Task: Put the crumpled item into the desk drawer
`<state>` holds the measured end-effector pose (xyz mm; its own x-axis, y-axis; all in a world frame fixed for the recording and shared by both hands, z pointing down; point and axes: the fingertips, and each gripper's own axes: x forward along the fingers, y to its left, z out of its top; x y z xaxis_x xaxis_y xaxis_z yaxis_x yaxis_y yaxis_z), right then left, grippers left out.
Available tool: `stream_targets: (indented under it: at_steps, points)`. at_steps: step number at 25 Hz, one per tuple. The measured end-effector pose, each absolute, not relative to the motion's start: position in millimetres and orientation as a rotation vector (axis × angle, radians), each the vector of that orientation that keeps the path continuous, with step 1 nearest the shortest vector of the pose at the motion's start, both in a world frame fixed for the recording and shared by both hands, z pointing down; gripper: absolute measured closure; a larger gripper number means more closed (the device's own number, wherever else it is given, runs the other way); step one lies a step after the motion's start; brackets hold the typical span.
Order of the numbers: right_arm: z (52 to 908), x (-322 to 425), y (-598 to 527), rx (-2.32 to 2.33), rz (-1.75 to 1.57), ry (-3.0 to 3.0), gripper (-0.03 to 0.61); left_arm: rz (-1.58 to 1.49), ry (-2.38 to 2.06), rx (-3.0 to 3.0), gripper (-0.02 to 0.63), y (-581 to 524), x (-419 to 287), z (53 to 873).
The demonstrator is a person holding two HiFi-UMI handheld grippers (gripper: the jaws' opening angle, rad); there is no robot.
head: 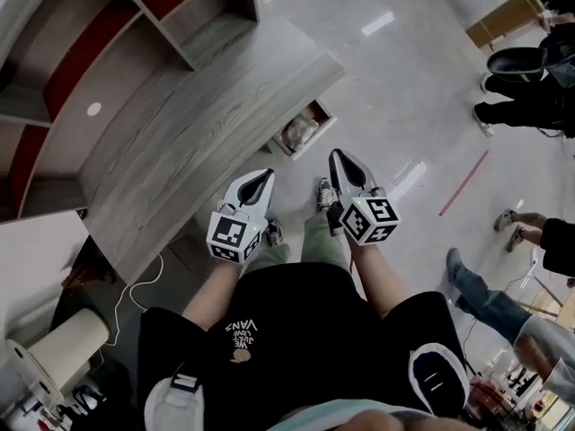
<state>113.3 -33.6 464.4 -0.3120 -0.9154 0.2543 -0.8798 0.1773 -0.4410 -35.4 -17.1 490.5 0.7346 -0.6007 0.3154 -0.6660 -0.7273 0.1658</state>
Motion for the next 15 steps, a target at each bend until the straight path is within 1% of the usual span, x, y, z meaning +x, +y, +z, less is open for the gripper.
stream_targets:
  at_steps: [9,15]
  points:
    - [429,105,-3,-1.794,-0.695,2.406,0.577,0.305,-0.976,2.738,0.561,5,-45,455]
    - [419,99,17,-1.796,-0.686,2.399,0.577,0.288,-0.965,2.769,0.561,19,-51,437]
